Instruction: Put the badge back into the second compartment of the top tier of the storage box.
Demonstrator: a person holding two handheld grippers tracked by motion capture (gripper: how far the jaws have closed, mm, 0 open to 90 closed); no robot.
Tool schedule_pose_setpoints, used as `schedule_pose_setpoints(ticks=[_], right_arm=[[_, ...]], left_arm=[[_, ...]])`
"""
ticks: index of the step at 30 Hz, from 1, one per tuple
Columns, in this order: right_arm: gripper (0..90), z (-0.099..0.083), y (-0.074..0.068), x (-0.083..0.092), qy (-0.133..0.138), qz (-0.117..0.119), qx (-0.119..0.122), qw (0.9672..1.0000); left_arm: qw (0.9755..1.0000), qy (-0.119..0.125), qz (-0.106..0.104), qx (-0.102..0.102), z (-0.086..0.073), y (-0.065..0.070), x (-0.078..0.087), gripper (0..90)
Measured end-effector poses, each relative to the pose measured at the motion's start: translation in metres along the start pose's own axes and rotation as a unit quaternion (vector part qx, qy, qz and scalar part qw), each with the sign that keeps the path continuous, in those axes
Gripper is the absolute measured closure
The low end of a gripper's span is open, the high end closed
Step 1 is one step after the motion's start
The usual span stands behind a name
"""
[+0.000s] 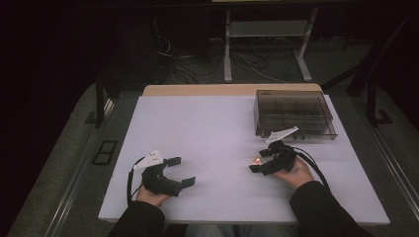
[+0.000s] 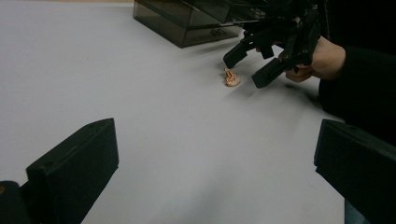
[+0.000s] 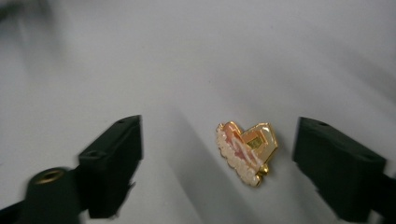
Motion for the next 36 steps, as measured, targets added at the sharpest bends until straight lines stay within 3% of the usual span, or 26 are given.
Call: schedule_pose_setpoints(ticks=[7,14,20,27,32,33,36], right_arm=[[29.1,-0.003,0.005,-0.003,-0.016,-0.019,0.006,0.9997],[41.8,-0.003,0.009,-0.003,-0.013,-0.025,0.015,0.9995],[58.9,-0.004,0.011,-0.003,-0.012,-0.034,0.017,0.9992],[72.7,-0.002,0.010,-0.002,0.000,-0.029,0.010,0.9995],[76.1,-0.003,0.010,0.002,0.001,-0.024,0.007,0.9997],[82.0,-0.002,0.009,0.005,0.013,-0.019,0.004,0.9997],[82.5,-0.001,0.006,0.007,0.010,-0.027,0.011,0.9995]], left_arm=[[1.0000,-0.002,-0.003,-0.003,0.000,0.000,-0.001,0.0],[0.9999,-0.007,-0.007,-0.006,0.000,0.000,-0.004,0.0],[0.9999,-0.006,-0.008,-0.005,0.000,0.001,-0.004,0.0],[0.9999,-0.006,-0.007,-0.005,0.000,0.001,-0.004,0.0],[1.0000,-0.002,-0.005,-0.005,0.000,0.001,-0.003,0.0],[1.0000,-0.002,-0.006,-0.005,0.000,0.001,-0.003,0.0],[1.0000,-0.003,-0.005,-0.004,0.000,0.001,-0.003,0.0]])
Point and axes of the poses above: each handheld gripper's, and its own axes: x roughly backward along the jaws, z roughly out of its top, y roughly to its right, the point moved 1 cm from there along -x, roughly forward along the jaws, and after that the axes turned 15 degrees about x, right-handed, at the moved point
